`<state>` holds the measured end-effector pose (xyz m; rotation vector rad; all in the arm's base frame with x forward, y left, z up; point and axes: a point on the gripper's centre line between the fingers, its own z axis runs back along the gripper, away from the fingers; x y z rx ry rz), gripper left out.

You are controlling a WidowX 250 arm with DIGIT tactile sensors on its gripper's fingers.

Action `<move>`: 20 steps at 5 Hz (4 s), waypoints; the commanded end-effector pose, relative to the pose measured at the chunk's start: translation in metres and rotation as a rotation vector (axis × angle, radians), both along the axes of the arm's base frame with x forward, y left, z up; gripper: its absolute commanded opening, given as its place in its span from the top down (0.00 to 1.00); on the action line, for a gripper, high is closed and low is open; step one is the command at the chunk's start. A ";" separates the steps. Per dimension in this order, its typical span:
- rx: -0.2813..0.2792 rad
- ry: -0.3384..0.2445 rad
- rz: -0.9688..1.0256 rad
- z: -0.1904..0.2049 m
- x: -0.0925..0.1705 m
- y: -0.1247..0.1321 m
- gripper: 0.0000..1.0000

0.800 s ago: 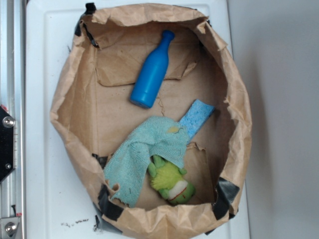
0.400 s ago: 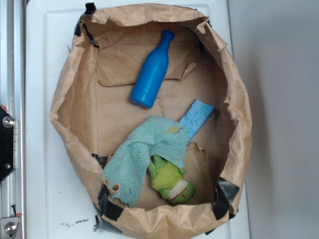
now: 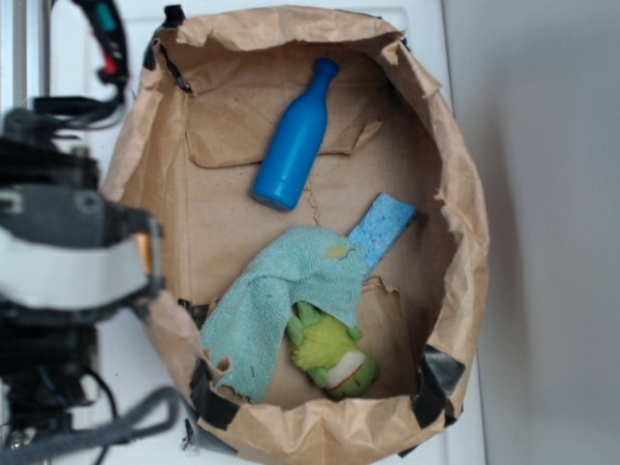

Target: Grab the blue bottle.

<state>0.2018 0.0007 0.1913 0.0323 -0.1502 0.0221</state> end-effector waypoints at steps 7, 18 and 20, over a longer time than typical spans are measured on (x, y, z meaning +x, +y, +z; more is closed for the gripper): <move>0.005 -0.009 0.694 -0.103 0.106 0.112 0.00; 0.106 0.131 0.696 -0.122 0.079 0.099 0.00; 0.106 0.131 0.696 -0.122 0.079 0.099 0.00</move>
